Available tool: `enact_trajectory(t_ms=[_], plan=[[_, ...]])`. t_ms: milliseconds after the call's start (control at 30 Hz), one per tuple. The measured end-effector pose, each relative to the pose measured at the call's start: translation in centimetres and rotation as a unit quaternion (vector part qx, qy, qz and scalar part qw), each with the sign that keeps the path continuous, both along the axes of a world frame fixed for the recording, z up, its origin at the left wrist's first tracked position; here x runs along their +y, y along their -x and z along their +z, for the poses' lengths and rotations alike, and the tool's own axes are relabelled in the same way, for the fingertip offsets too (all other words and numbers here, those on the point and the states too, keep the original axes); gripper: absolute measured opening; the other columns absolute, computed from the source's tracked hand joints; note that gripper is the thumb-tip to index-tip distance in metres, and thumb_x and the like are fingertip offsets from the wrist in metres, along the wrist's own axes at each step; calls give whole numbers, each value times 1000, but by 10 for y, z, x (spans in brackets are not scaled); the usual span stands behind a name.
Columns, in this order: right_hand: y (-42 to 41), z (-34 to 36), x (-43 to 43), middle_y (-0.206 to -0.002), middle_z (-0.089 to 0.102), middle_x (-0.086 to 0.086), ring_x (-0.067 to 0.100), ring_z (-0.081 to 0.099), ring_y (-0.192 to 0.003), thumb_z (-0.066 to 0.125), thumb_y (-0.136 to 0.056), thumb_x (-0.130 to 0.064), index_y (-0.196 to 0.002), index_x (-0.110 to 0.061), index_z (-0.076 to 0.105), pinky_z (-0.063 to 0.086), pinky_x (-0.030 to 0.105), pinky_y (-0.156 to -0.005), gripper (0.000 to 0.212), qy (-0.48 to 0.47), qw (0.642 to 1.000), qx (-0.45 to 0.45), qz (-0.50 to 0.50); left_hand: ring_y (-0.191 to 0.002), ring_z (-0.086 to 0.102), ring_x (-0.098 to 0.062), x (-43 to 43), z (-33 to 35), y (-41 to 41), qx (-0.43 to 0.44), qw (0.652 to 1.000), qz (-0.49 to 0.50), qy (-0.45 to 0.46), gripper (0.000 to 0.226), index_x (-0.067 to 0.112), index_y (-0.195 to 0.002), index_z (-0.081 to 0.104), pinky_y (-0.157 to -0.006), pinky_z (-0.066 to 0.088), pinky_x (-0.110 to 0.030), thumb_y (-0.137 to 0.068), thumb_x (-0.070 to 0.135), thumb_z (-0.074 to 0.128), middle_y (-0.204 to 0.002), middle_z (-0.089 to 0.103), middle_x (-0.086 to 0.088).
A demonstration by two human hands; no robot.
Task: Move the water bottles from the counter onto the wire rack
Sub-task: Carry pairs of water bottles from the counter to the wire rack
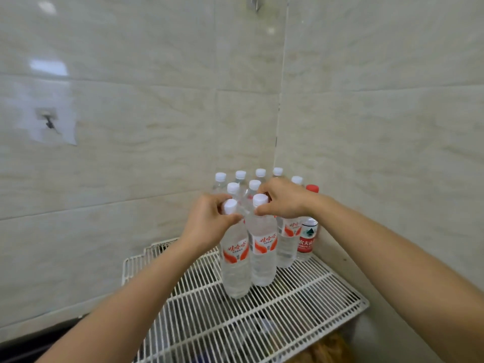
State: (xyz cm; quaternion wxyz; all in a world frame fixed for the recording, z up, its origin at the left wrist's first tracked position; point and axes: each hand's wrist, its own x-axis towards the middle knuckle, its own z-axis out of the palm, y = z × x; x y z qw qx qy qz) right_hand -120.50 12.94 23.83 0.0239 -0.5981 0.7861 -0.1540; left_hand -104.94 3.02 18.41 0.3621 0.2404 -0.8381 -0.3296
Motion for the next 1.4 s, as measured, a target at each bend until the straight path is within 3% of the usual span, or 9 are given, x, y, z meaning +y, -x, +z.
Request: enact_trajectory(t_ms=[300, 367, 500, 633, 800, 1033, 1133, 1267, 1400], plan=[[50, -9, -22, -64, 50, 2, 19, 49, -62, 69, -83, -32, -67, -14, 51, 37, 33, -58, 30, -26, 999, 14, 18, -58, 41, -13, -14, -7, 43, -10, 999, 42, 15, 21, 1, -80, 66, -58, 38, -31, -74, 19, 76, -64, 53, -10], [56, -11, -26, -64, 50, 2, 19, 49, -62, 69, -82, -33, -66, -14, 50, 38, 33, -57, 31, -27, 999, 22, 19, -59, 42, -14, -17, -8, 48, -12, 999, 47, 20, 22, 1, -80, 66, -58, 39, -32, -74, 20, 76, -66, 56, -17], [62, -15, -31, -63, 47, 2, 19, 47, -60, 69, -83, -35, -64, -16, 46, 35, 32, -54, 36, -22, 999, 33, 11, -66, 53, -18, -17, -10, 57, -9, 998, 53, 19, 19, 4, -87, 69, -69, 52, -47, -75, 17, 77, -82, 67, -23], [65, -15, -33, -65, 45, 1, 16, 44, -59, 68, -84, -34, -64, -16, 43, 32, 31, -52, 37, -18, 999, 35, -6, -65, 51, -17, -19, -12, 64, -9, 998, 63, 20, 17, 8, -86, 69, -65, 47, -37, -75, 18, 76, -81, 67, -22], [63, -16, -36, -65, 45, 1, 16, 44, -59, 67, -86, -32, -64, -18, 39, 32, 31, -53, 38, -20, 999, 45, -15, -67, 53, -18, -20, -12, 70, -18, 998, 65, 13, 14, 10, -85, 68, -72, 51, -46, -76, 17, 76, -82, 68, -19], [59, -17, -33, -67, 45, 1, 15, 43, -59, 67, -86, -30, -64, -17, 40, 32, 30, -51, 37, -7, 999, 48, -19, -85, 63, -29, -17, -13, 69, -12, 998, 61, 16, 16, 14, -88, 68, -76, 52, -42, -75, 16, 77, -84, 70, -11], [56, -18, -29, -70, 49, 3, 19, 49, -65, 64, -86, -32, -67, -17, 43, 33, 30, -51, 32, 3, 998, 65, -21, -89, 62, -25, -17, -17, 69, -12, 998, 64, 19, 24, 17, -99, 67, -78, 51, -39, -76, 20, 77, -90, 70, -4], [52, -18, -24, -78, 57, 4, 25, 57, -75, 60, -86, -33, -82, -12, 58, 34, 30, -51, 22, 33, 987, 155, -19, -102, 59, -15, -18, -24, 67, -34, 996, 79, 19, 59, 26, -136, 50, -82, 47, -29, -82, 29, 72, -114, 65, 6], [44, -20, -26, -104, 61, 6, 24, 55, -98, 56, -89, -37, -101, -14, 64, 44, 33, -67, 27, 107, 975, 195, 14, -106, 55, -10, -15, -30, 58, -17, 998, 62, -5, 68, 28, -145, 36, -92, 48, -31, -85, 29, 68, -119, 59, 9]])
